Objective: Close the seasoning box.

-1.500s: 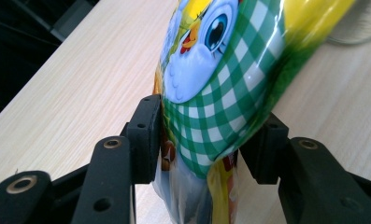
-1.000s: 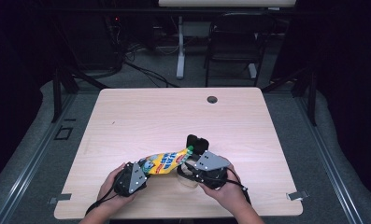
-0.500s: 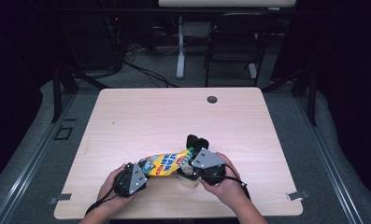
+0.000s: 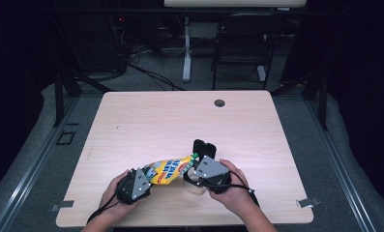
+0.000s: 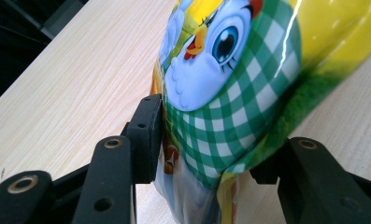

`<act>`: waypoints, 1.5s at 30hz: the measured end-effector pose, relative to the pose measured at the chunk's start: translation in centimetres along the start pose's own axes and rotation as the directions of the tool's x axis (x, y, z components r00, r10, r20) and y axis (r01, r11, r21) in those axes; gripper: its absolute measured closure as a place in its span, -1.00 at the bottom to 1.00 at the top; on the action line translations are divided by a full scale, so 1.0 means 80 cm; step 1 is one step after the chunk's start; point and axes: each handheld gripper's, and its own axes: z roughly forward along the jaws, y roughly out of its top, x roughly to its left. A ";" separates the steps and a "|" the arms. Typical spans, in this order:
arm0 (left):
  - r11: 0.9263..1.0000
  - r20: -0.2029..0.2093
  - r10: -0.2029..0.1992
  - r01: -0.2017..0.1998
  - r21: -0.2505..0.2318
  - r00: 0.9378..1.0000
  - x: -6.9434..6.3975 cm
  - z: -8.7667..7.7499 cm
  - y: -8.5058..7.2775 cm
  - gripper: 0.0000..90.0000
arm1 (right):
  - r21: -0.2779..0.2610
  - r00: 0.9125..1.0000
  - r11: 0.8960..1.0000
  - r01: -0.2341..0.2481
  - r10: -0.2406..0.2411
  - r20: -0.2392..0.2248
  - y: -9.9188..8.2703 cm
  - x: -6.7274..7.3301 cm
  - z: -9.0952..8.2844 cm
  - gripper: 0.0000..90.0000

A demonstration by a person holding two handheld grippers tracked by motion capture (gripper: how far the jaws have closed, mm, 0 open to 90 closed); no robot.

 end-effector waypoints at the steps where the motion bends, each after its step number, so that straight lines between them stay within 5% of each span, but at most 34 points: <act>1: 1.000 0.002 0.001 -0.001 0.002 1.000 0.000 0.000 0.000 0.20 | 0.002 1.000 1.000 0.004 -0.004 0.004 0.000 0.001 -0.001 0.90; 19: 0.999 0.001 -0.028 0.028 0.045 1.000 0.000 0.010 0.000 0.18 | -0.008 0.998 0.998 0.062 -0.062 -0.014 0.002 0.015 0.001 0.76; 28: 0.998 0.012 -0.042 0.041 0.039 0.999 0.003 0.010 -0.002 0.19 | 0.002 0.991 0.991 0.133 -0.133 0.034 0.013 0.020 0.006 0.76; 36: 0.998 -0.030 -0.021 0.023 0.057 0.999 -0.003 0.013 0.001 0.19 | 0.015 0.991 0.992 0.129 -0.130 0.037 0.011 0.021 0.004 0.99; 45: 0.996 -0.078 0.016 -0.009 0.084 0.997 -0.012 0.016 0.005 0.21 | 0.008 0.994 0.994 0.105 -0.105 0.039 0.003 0.026 0.002 1.00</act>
